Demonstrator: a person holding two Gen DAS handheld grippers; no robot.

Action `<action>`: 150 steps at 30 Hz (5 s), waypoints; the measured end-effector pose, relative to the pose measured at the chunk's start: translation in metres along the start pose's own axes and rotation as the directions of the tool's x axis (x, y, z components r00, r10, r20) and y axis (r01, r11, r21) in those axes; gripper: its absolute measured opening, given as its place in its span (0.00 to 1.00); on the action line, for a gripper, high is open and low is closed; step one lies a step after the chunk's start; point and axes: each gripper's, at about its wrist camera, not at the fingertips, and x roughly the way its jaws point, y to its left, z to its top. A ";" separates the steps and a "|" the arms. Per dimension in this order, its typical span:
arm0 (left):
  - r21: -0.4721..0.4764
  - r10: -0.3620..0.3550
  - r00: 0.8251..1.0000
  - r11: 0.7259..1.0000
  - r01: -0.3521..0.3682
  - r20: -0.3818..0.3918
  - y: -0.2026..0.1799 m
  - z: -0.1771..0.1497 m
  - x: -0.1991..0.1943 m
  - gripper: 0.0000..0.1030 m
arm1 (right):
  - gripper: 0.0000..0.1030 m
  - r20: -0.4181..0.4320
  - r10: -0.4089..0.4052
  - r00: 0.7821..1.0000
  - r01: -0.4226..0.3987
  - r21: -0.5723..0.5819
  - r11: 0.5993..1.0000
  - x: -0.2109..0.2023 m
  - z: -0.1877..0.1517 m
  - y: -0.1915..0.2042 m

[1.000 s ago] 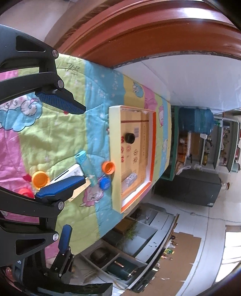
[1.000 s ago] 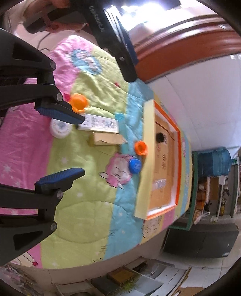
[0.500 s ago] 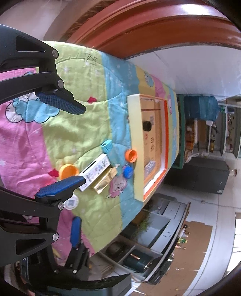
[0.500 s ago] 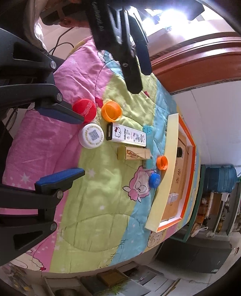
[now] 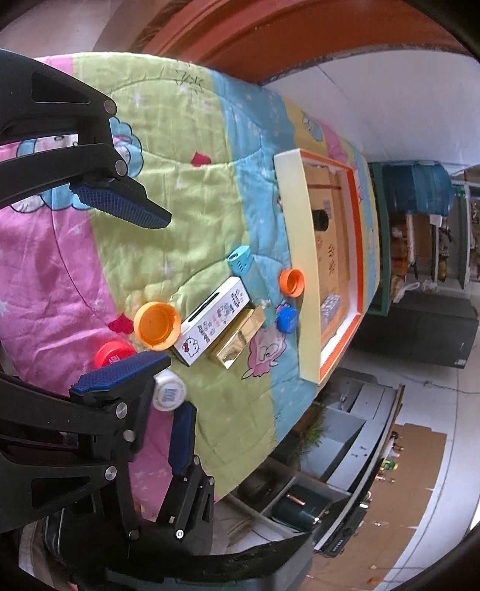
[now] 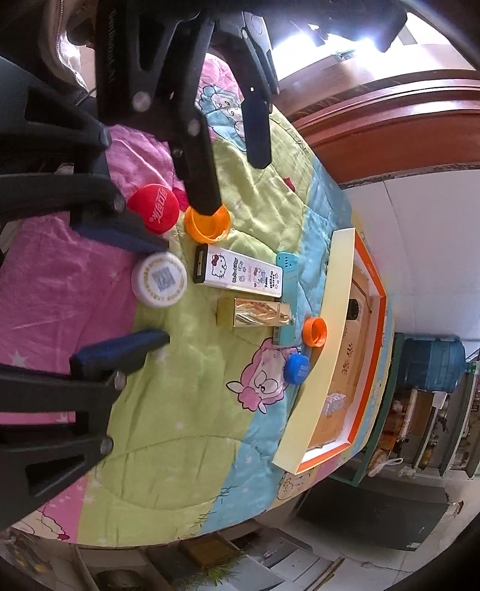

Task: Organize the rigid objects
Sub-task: 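Close the right gripper on the white round QR-code container, then close the left gripper on an orange bottle cap while the right gripper holds the container, then carry the white container and orange cap over the tray, lowering the right gripper, then open the right gripper to release the container while the left gripper lowers the orange cap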

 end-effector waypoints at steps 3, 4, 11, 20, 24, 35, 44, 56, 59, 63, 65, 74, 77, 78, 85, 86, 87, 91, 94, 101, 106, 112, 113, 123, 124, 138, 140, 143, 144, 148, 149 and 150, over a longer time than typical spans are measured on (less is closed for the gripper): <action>0.006 -0.014 1.000 1.000 0.014 -0.008 -0.003 0.001 0.003 0.68 | 0.30 0.001 0.006 1.000 -0.006 0.003 1.000 -0.001 -0.001 -0.001; 0.009 -0.017 1.000 1.000 0.017 -0.010 -0.004 0.002 0.004 0.68 | 0.30 0.001 0.007 1.000 -0.007 0.004 1.000 -0.001 -0.001 -0.002; 0.017 -0.032 0.999 0.999 0.033 -0.031 -0.006 0.004 0.013 0.68 | 0.30 0.001 0.005 1.000 -0.005 0.000 1.000 -0.003 -0.003 -0.002; 0.006 -0.033 0.999 0.999 0.033 -0.036 -0.004 0.003 0.024 0.52 | 0.29 0.005 -0.014 1.000 0.014 0.047 0.999 -0.007 -0.007 -0.014; 0.014 -0.040 0.999 0.999 0.040 -0.031 -0.003 0.001 0.023 0.32 | 0.29 0.008 -0.001 1.000 0.000 0.085 0.996 -0.007 -0.007 -0.022; -0.046 -0.075 0.997 0.996 0.074 -0.016 0.008 0.003 0.013 0.30 | 0.29 0.019 -0.001 1.000 -0.001 0.110 0.994 -0.009 -0.004 -0.026; -0.059 -0.039 0.999 0.997 0.041 0.033 0.020 0.018 -0.003 0.30 | 0.29 0.054 -0.005 0.999 -0.001 0.113 0.994 -0.015 0.010 -0.031; -0.030 0.017 0.994 0.999 -0.014 0.108 0.027 0.071 -0.007 0.30 | 0.29 0.123 -0.023 0.992 0.012 0.088 0.996 -0.018 0.047 -0.043; -0.034 0.024 0.992 0.999 -0.020 0.124 0.030 0.086 -0.006 0.30 | 0.29 0.139 -0.033 0.990 0.022 0.080 0.997 -0.016 0.061 -0.048; -0.052 0.028 0.988 0.998 -0.020 0.153 0.035 0.106 -0.004 0.30 | 0.29 0.166 -0.056 0.984 0.043 0.084 0.996 -0.016 0.081 -0.059; -0.069 0.024 0.986 0.998 -0.013 0.165 0.040 0.117 -0.001 0.30 | 0.29 0.178 -0.070 0.981 0.054 0.092 0.994 -0.015 0.090 -0.065; -0.108 0.057 0.978 0.994 -0.036 0.199 0.055 0.161 0.011 0.30 | 0.29 0.207 -0.079 0.975 0.053 0.132 0.990 -0.001 0.125 -0.086; -0.121 0.064 0.975 0.992 -0.039 0.211 0.062 0.173 0.016 0.30 | 0.29 0.209 -0.078 0.975 0.051 0.129 0.990 0.007 0.134 -0.090; -0.128 0.065 0.975 0.991 -0.038 0.214 0.064 0.176 0.019 0.30 | 0.29 0.209 -0.075 0.975 0.049 0.130 0.990 0.009 0.138 -0.091; -0.158 0.082 0.973 0.986 -0.049 0.215 0.078 0.191 0.040 0.30 | 0.29 0.216 -0.056 0.975 0.029 0.127 0.991 0.023 0.154 -0.096; -0.161 0.088 0.974 0.985 -0.055 0.210 0.080 0.193 0.044 0.30 | 0.29 0.215 -0.052 0.975 0.025 0.127 0.992 0.027 0.157 -0.098; -0.166 0.095 0.974 0.984 -0.061 0.205 0.083 0.194 0.049 0.30 | 0.29 0.214 -0.049 0.976 0.022 0.128 0.991 0.029 0.159 -0.099; -0.190 0.126 0.975 0.978 -0.091 0.185 0.095 0.195 0.066 0.30 | 0.29 0.209 -0.031 0.977 0.003 0.134 0.991 0.043 0.169 -0.102; -0.209 0.154 0.973 0.971 -0.117 0.171 0.105 0.196 0.078 0.30 | 0.29 0.206 -0.023 0.978 -0.006 0.139 0.990 0.052 0.178 -0.105; -0.252 0.181 0.975 0.957 -0.145 0.126 0.130 0.195 0.111 0.30 | 0.29 0.219 0.002 0.976 -0.041 0.176 0.984 0.079 0.206 -0.114; -0.248 0.174 0.979 0.958 -0.144 0.103 0.134 0.188 0.127 0.30 | 0.29 0.221 0.007 0.975 -0.049 0.183 0.982 0.097 0.211 -0.116; -0.218 0.210 0.975 0.957 -0.189 0.077 0.130 0.182 0.139 0.30 | 0.29 0.208 -0.019 0.978 -0.018 0.176 0.984 0.106 0.199 -0.116; -0.215 0.219 0.973 0.956 -0.198 0.077 0.130 0.181 0.139 0.30 | 0.29 0.208 -0.017 0.978 -0.021 0.178 0.984 0.107 0.197 -0.117; -0.202 0.213 0.975 0.959 -0.197 0.064 0.134 0.176 0.146 0.30 | 0.29 0.141 -0.002 0.990 -0.022 0.168 0.986 0.133 0.190 -0.114; -0.205 0.210 0.976 0.960 -0.192 0.066 0.134 0.176 0.146 0.30 | 0.29 0.138 0.005 0.990 -0.029 0.171 0.985 0.134 0.190 -0.114; -0.182 0.211 0.976 0.963 -0.198 0.050 0.128 0.176 0.148 0.30 | 0.29 0.114 0.020 0.993 -0.040 0.172 0.984 0.139 0.190 -0.115; -0.178 0.209 0.977 0.964 -0.198 0.048 0.127 0.177 0.149 0.30 | 0.29 0.111 0.020 0.994 -0.039 0.170 0.985 0.140 0.190 -0.114; -0.180 0.200 0.979 0.965 -0.189 0.045 0.128 0.177 0.150 0.30 | 0.29 0.098 0.020 0.995 -0.036 0.170 0.985 0.143 0.190 -0.114; -0.181 0.196 0.980 0.966 -0.185 0.043 0.128 0.177 0.150 0.30 | 0.29 0.098 0.019 0.995 -0.035 0.169 0.985 0.143 0.190 -0.113; -0.172 0.199 0.979 0.967 -0.190 0.037 0.127 0.178 0.151 0.32 | 0.29 0.094 0.016 0.995 -0.032 0.165 0.986 0.144 0.190 -0.112; -0.169 0.196 0.980 0.968 -0.188 0.037 0.126 0.178 0.151 0.35 | 0.29 0.093 0.015 0.996 -0.031 0.164 0.986 0.144 0.190 -0.112; -0.165 0.194 0.980 0.969 -0.185 0.038 0.125 0.178 0.151 0.39 | 0.29 0.093 0.015 0.996 -0.030 0.163 0.986 0.144 0.190 -0.111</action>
